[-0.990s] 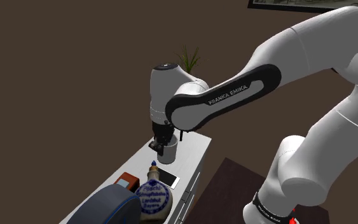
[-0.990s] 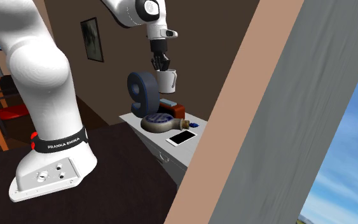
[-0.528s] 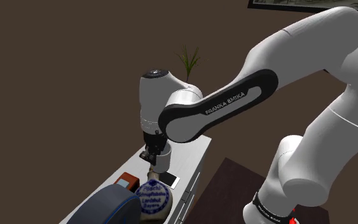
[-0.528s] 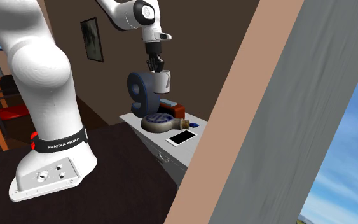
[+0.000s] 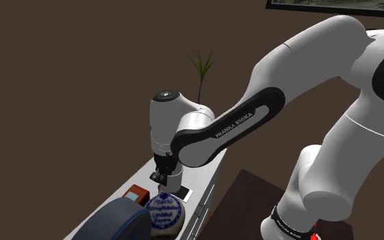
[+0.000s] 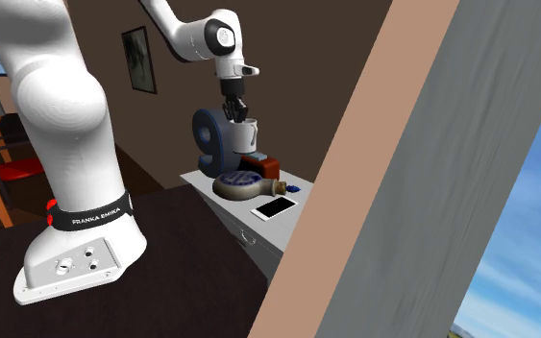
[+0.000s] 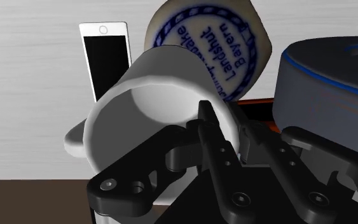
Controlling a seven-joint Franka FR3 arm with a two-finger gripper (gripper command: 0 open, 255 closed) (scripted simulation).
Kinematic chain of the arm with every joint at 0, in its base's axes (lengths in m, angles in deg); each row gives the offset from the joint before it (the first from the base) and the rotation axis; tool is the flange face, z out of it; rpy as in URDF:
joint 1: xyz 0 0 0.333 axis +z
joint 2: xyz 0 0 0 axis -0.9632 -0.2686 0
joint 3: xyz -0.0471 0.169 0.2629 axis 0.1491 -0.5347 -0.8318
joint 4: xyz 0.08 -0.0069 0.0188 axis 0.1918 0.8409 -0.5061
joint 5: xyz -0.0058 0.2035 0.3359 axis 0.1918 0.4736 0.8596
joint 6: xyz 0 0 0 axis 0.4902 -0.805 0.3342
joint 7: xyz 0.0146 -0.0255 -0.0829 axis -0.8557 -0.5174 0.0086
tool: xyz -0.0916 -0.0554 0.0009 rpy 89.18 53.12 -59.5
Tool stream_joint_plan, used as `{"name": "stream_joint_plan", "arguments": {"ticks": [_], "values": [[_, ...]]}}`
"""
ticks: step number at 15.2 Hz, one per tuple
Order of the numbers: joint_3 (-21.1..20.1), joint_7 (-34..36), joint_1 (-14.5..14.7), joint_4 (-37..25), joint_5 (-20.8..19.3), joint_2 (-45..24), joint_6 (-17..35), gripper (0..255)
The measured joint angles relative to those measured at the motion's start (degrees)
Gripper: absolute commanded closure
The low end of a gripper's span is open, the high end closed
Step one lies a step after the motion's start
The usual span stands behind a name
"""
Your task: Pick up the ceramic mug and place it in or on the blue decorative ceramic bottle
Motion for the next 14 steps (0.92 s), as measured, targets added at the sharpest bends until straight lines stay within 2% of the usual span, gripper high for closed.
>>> {"name": "stream_joint_plan", "arguments": {"ticks": [6, 12, 13, 14], "values": [[-0.3, 1.8, -0.3, 1.5, -2.0, -3.5, 4.7, 255], [-0.3, 2.1, -0.3, 1.6, -2.4, -4.1, 5.4, 255], [-0.3, 2.1, -0.3, 1.6, -2.4, -4.1, 5.4, 0], [-0.3, 2.1, -0.3, 1.6, -2.4, -4.1, 5.4, 0]]}}
